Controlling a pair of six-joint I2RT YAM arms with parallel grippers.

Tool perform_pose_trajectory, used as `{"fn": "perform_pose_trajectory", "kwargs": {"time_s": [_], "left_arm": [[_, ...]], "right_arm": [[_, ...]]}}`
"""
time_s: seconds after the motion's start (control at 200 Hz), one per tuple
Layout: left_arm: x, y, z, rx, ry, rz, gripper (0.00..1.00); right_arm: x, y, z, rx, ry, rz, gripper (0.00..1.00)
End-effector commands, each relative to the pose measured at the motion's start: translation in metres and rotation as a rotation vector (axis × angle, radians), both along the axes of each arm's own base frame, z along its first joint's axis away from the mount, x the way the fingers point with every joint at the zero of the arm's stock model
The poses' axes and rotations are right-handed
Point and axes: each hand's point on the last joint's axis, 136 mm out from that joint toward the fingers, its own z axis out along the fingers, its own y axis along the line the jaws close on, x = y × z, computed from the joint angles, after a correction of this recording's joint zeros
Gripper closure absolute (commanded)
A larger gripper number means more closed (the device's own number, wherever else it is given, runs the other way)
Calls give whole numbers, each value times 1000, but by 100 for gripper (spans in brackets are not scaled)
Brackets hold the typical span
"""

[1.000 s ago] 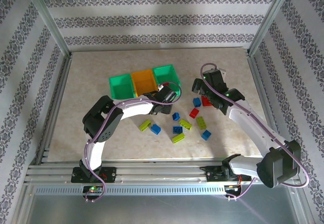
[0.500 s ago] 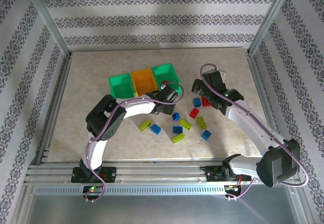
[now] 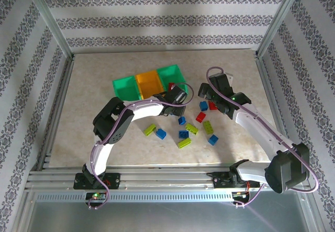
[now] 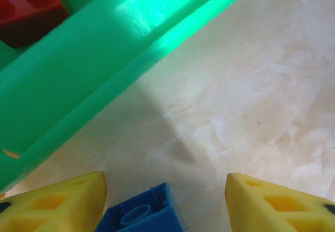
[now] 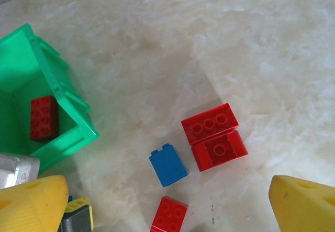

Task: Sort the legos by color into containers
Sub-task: Pick up the lego from the center of the table.

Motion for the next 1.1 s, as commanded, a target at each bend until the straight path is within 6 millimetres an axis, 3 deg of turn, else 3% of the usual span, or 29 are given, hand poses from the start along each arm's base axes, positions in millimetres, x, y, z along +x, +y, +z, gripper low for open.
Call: {"fn": "perform_pose_trajectory", "kwargs": {"time_s": [0.0,0.295,0.42,0.51,0.6,0.74,0.969,1.094], "left_arm": [[-3,-3,1,15,-6,-12,41],[-20,23,-13,90,45,43,51],[-26,29,-22,106,66,43,64],[-27,28,-16,98,61,37,75],[-24,27,1,79,27,33,81],[-20,35,40,53,-70,48,81],[-10,63,111,59,-246,101,81],[6,85,132,78,-290,148,79]], "right_arm": [[1,-6,-3,4,0,-32,2],[0,-7,-3,3,-2,-36,2],[0,-7,-3,3,-1,-38,2],[-1,-10,-5,-3,2,-50,2],[-4,-14,-6,-10,7,-70,2],[-9,-23,-8,-11,13,-111,2],[-18,-37,-18,-1,46,-179,2],[-22,-46,-26,-1,73,-213,2]]}}
